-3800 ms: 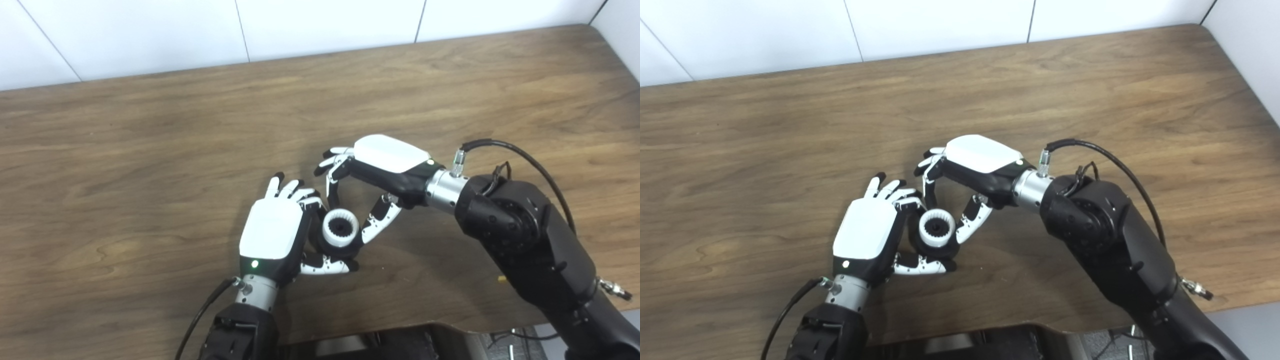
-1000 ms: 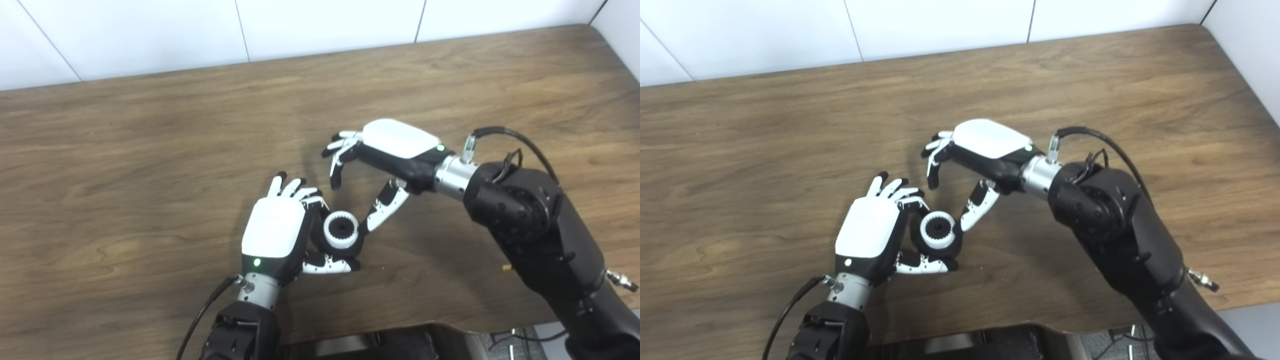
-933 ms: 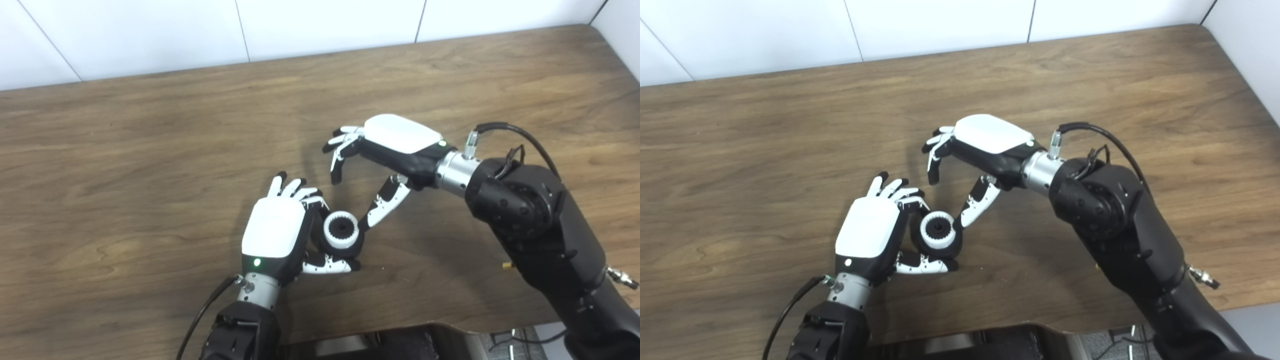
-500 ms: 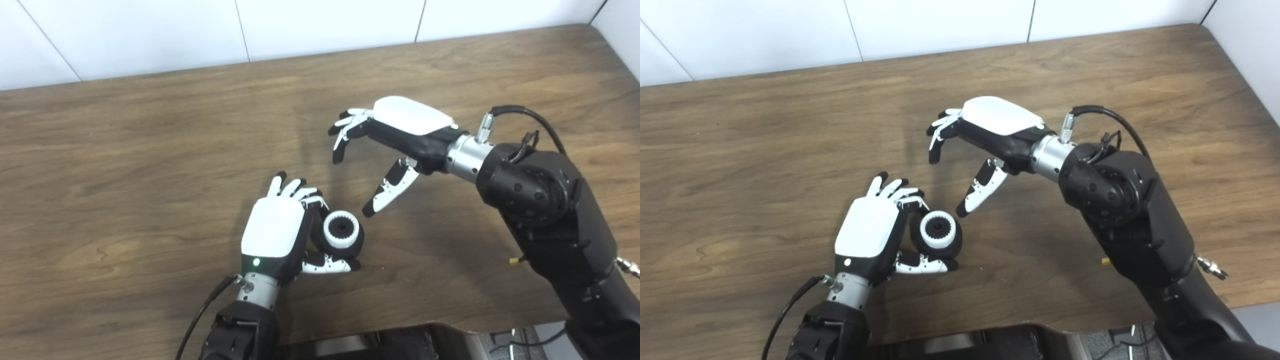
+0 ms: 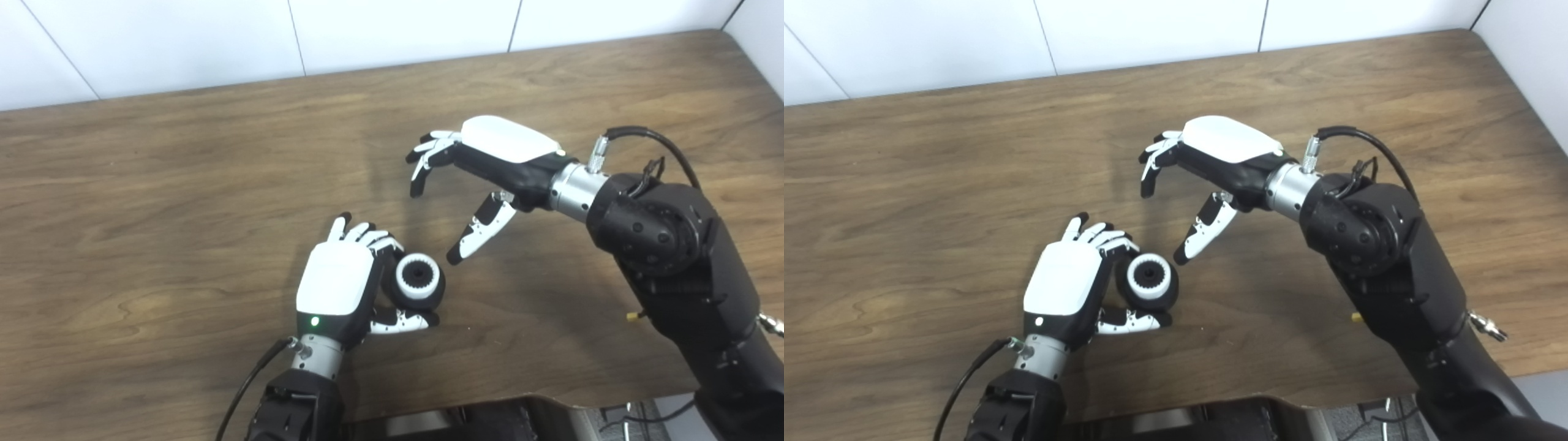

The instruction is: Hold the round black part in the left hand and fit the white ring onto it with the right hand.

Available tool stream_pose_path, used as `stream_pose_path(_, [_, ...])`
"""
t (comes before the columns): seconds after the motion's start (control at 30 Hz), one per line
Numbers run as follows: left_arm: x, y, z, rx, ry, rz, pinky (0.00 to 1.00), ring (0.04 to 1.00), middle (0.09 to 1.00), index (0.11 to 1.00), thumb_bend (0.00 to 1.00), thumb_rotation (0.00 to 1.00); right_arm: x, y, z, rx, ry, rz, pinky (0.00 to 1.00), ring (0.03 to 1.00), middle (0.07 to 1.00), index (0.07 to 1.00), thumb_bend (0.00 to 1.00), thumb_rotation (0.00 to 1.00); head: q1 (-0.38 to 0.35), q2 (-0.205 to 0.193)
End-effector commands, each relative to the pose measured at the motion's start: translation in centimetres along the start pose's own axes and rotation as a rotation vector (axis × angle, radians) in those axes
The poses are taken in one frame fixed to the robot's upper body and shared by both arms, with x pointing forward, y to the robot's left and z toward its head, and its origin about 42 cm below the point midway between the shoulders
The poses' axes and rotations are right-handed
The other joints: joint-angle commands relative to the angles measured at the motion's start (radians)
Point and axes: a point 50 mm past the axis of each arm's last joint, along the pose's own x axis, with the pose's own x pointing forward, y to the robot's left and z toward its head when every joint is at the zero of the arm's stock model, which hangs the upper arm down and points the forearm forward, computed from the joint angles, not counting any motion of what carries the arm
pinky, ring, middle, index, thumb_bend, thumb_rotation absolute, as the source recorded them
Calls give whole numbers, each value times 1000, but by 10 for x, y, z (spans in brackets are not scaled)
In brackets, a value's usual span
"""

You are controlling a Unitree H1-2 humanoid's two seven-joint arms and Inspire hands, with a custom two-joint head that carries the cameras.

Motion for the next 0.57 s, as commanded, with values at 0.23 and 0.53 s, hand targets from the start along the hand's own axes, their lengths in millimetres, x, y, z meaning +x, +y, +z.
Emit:
stream_pose_path(0.23, [1,1,-2,-34,10,27,972,864,807,840,858,345,-1,-8,3,-31,-17,-59,835,942,865,643,931,237,6,-8])
stream_pose_path(0.53, [-2,9,-4,-159,45,-4,960,868,828,878,925,353,3,-5,3,-25,-11,-69,827,934,861,637,949,265,18,-21])
